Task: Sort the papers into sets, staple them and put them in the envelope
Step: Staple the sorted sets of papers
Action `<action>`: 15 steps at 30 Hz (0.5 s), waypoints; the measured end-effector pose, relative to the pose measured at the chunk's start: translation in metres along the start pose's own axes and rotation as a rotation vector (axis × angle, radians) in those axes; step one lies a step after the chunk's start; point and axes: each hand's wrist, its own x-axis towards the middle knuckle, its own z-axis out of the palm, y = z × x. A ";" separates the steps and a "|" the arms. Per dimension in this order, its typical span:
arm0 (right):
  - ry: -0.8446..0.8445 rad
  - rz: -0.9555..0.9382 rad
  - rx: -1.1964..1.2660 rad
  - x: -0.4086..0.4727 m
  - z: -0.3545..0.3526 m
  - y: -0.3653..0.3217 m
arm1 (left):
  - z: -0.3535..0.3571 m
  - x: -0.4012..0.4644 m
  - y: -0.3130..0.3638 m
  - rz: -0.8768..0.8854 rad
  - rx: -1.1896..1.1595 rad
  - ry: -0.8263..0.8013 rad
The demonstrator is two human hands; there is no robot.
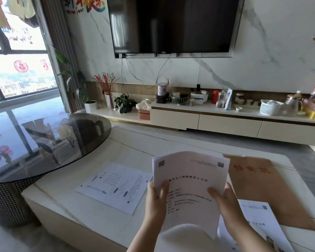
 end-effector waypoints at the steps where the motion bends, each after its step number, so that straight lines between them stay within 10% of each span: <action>1: -0.003 -0.001 0.010 0.000 -0.001 -0.001 | 0.000 0.001 0.000 -0.001 -0.020 -0.007; 15: -0.064 0.034 -0.211 0.007 -0.010 -0.001 | -0.011 0.015 -0.006 -0.219 0.040 0.061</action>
